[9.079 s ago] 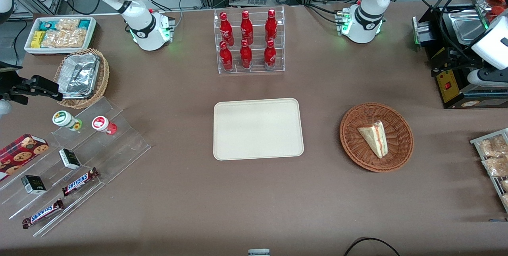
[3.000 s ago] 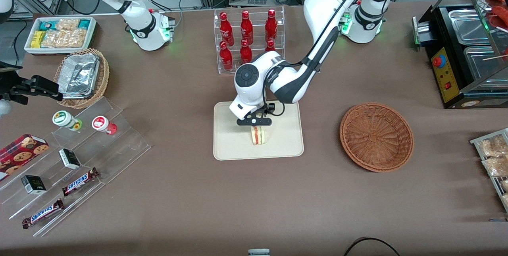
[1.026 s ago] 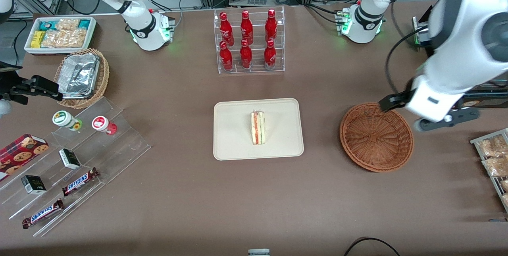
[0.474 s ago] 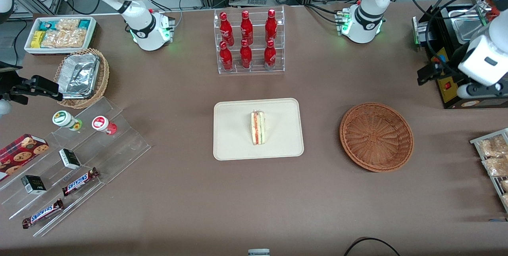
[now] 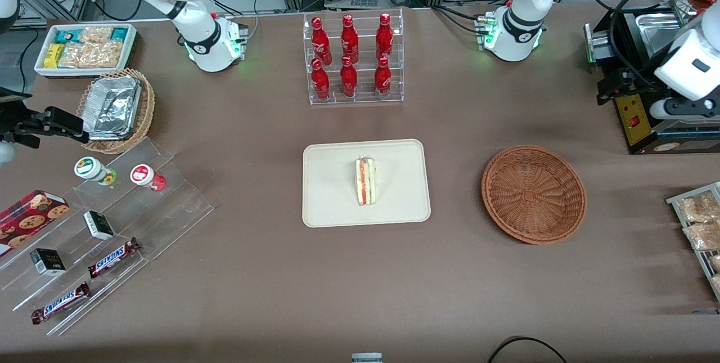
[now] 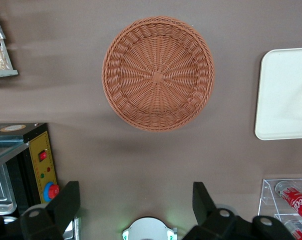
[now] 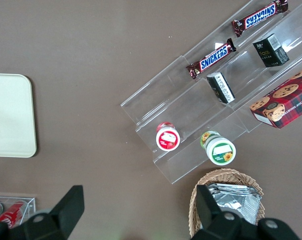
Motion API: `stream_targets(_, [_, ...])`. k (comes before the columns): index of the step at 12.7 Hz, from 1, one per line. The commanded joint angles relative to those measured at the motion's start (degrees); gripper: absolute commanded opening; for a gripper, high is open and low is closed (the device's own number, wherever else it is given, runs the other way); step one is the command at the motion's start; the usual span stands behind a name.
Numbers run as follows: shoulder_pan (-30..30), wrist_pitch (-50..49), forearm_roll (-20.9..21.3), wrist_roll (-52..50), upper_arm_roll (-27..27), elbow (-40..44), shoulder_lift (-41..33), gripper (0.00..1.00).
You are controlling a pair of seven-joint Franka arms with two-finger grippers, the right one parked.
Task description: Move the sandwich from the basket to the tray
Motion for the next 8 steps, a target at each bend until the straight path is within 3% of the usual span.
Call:
stream_targets(1, [1.74,0.42,-0.51,0.3,-2.36,3.59,3.31,0.99])
stream_targets(8, [2.8,-0.19,-0.43,1.09,-3.95,9.76,7.45,0.99])
